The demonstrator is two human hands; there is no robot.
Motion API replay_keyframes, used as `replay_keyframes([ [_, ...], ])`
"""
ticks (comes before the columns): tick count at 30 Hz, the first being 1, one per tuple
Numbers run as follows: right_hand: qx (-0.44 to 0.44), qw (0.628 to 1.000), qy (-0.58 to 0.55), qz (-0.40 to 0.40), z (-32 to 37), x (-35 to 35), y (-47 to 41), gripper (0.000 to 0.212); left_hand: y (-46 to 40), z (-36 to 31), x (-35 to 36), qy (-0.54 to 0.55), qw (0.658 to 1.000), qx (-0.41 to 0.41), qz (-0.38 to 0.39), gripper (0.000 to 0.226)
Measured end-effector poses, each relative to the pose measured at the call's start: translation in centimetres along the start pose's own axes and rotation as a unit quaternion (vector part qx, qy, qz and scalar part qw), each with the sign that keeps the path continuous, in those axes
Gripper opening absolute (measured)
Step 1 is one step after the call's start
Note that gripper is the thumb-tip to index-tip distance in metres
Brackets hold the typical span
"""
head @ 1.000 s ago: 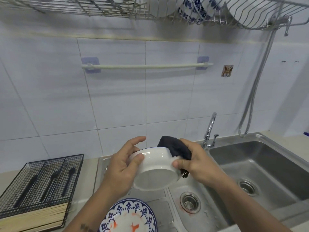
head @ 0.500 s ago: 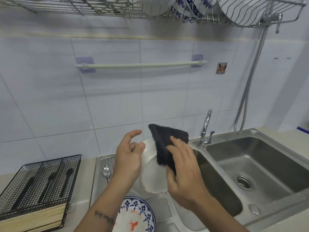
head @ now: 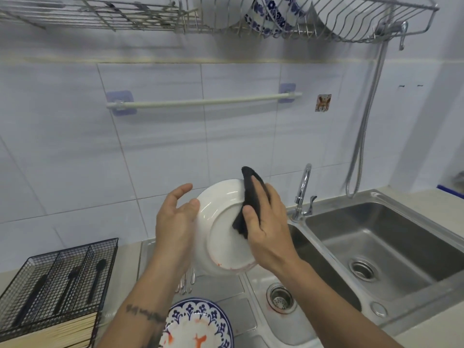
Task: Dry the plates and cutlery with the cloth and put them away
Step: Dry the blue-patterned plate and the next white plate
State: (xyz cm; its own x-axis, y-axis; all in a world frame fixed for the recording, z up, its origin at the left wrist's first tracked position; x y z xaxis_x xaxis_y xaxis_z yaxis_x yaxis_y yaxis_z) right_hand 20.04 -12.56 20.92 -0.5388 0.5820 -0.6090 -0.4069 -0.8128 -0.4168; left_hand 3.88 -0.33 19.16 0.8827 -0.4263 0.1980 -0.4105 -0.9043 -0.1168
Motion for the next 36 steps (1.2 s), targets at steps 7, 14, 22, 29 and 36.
replay_keyframes([
  [7,-0.079,0.987,0.136,-0.043,2.3,-1.3,-2.9,0.056,-0.9,0.2,0.8,0.073,0.997,-0.02,0.002,0.029],
  [14,0.036,0.987,-0.119,-0.098,-4.7,0.8,1.0,0.063,-1.7,1.9,1.0,0.141,0.987,-0.059,-0.043,0.022],
  [22,-0.013,0.991,0.093,-0.092,-0.8,3.4,3.1,0.063,-2.4,3.0,4.2,0.196,0.975,-0.096,-0.035,0.018],
  [29,-0.116,0.973,0.195,-0.052,3.6,2.5,-0.8,0.061,-2.8,2.3,5.5,0.207,0.969,-0.125,0.046,0.031],
  [36,-0.047,0.981,0.174,-0.067,1.4,-2.2,-7.0,0.052,-2.8,1.9,3.3,0.228,0.969,-0.086,-0.024,0.024],
])
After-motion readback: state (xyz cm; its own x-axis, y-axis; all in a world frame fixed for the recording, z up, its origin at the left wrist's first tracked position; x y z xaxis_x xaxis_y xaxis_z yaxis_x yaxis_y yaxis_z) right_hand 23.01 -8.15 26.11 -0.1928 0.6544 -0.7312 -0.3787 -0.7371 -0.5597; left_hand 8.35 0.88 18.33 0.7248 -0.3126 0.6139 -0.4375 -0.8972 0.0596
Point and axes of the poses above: each hand's wrist, its own y-axis away from the middle knuckle, its own x-axis out of the palm, z = x × y, the point moved 9 cm from there along -y, towards the middle knuckle, and after that the axes turned 10 degrees about z, right-handed, at the moved point
